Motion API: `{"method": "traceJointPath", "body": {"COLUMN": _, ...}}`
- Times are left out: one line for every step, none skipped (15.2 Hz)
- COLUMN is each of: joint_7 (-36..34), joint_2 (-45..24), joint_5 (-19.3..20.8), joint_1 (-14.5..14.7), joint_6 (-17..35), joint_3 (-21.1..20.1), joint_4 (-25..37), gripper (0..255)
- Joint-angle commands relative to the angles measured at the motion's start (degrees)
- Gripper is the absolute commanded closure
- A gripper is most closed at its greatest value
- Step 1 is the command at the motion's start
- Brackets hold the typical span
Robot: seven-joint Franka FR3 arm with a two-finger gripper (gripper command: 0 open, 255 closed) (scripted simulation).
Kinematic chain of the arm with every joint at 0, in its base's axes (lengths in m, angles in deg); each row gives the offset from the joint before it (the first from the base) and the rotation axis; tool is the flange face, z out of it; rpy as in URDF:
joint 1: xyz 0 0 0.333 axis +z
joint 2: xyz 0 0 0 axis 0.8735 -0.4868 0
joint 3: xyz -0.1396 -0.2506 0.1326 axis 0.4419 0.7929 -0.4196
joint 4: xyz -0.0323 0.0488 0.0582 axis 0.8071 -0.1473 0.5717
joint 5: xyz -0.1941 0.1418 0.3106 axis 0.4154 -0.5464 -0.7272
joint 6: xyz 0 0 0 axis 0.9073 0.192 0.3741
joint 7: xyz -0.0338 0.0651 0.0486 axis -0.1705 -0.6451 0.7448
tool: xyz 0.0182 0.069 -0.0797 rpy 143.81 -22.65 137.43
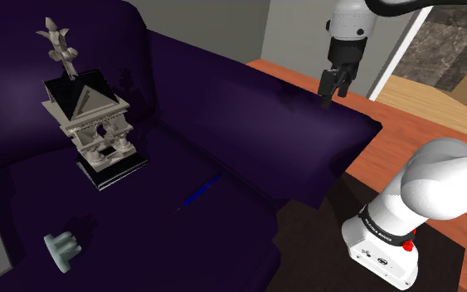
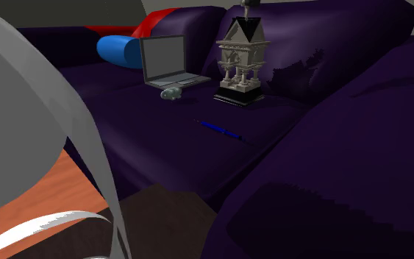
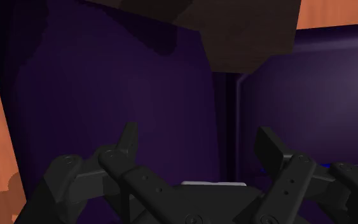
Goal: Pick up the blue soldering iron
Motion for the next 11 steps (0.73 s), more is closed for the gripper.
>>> {"method": "traceJointPath", "body": {"joint_7": 0.0, "joint_2": 0.0, "joint_5": 0.0, "joint_1": 0.0, "joint_6": 0.0, "joint_3": 0.0, "joint_4": 0.0, "gripper": 0}}
{"method": "traceJointPath", "body": {"joint_7": 1.7, "joint_2": -1.8, "joint_5": 0.2, "joint_1": 0.6, "joint_6": 1.9, "joint_3": 0.2, "joint_4": -0.1, "gripper": 0}}
{"method": "traceJointPath", "body": {"joint_7": 3.3, "joint_2": -3.5, "joint_5": 0.4, "joint_1": 1.2, "joint_6": 3.8, "joint_3": 0.3, "joint_4": -0.1, "gripper": 0}}
{"method": "traceJointPath", "body": {"joint_7": 4.9, "joint_2": -5.4, "joint_5": 0.6, "joint_1": 1.9, "joint_6": 5.7, "joint_3": 0.5, "joint_4": -0.1, "gripper": 0}}
{"method": "traceJointPath", "body": {"joint_7": 6.5, "joint_2": -7.2, "joint_5": 0.7, "joint_1": 2.4, "joint_6": 7.5, "joint_3": 0.5, "joint_4": 0.1, "gripper": 0}}
{"method": "traceJointPath", "body": {"joint_7": 8.1, "joint_2": -9.1, "joint_5": 0.9, "joint_1": 3.1, "joint_6": 9.3, "joint_3": 0.6, "joint_4": 0.2, "gripper": 0}}
{"method": "traceJointPath", "body": {"joint_7": 9.7, "joint_2": -11.0, "joint_5": 1.0, "joint_1": 3.7, "joint_6": 11.0, "joint_3": 0.7, "joint_4": 0.5, "gripper": 0}}
{"method": "traceJointPath", "body": {"joint_7": 11.3, "joint_2": -12.9, "joint_5": 1.1, "joint_1": 4.3, "joint_6": 12.7, "joint_3": 0.7, "joint_4": 0.8, "gripper": 0}}
{"method": "traceJointPath", "body": {"joint_7": 12.8, "joint_2": -14.8, "joint_5": 1.2, "joint_1": 4.8, "joint_6": 14.4, "joint_3": 0.7, "joint_4": 1.2, "gripper": 0}}
{"method": "traceJointPath", "body": {"joint_7": 14.3, "joint_2": -16.7, "joint_5": 1.2, "joint_1": 5.4, "joint_6": 16.0, "joint_3": 0.6, "joint_4": 1.6, "gripper": 0}}
{"method": "traceJointPath", "body": {"joint_7": 15.9, "joint_2": -18.7, "joint_5": 1.3, "joint_1": 6.0, "joint_6": 17.6, "joint_3": 0.5, "joint_4": 2.0, "gripper": 0}}
